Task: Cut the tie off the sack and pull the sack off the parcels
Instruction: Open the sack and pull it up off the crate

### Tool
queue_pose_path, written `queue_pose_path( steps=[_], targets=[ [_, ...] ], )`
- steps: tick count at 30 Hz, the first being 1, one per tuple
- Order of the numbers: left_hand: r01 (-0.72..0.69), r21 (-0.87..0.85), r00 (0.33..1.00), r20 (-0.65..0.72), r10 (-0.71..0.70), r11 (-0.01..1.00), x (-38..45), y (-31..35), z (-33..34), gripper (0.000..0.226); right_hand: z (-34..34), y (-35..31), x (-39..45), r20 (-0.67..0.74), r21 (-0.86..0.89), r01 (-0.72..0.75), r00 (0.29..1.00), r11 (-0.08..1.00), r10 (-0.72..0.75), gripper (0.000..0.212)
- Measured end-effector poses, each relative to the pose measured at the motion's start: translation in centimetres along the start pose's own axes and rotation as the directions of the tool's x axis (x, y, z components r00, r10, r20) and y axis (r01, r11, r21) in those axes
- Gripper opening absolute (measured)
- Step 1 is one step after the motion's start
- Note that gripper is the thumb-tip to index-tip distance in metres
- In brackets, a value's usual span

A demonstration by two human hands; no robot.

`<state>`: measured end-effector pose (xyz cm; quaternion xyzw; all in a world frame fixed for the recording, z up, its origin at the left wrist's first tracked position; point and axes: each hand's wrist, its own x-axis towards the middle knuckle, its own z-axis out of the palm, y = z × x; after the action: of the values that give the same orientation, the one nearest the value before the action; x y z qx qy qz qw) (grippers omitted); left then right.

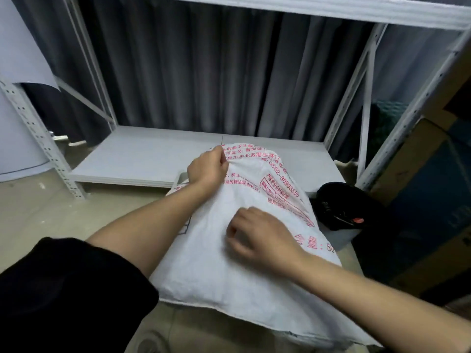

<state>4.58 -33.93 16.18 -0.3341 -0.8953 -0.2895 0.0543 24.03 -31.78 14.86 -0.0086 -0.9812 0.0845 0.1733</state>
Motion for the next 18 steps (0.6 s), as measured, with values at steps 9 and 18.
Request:
queue_pose_path(
  steps=[9, 18],
  targets=[
    [0.145, 0.026, 0.989, 0.036, -0.146, 0.989, 3.1, 0.9, 0.6, 0.017, 5.3, -1.5, -5.2, 0.184, -0.316, 0.130, 0.980, 0.940, -0.074, 0.056],
    [0.018, 0.027, 0.900, 0.435, -0.028, 0.999, 2.5, -2.0, -1.5, 0.046, 1.9, 2.0, -1.1, -0.123, -0.340, 0.092, 0.982, 0.936, -0.141, 0.008]
  ],
)
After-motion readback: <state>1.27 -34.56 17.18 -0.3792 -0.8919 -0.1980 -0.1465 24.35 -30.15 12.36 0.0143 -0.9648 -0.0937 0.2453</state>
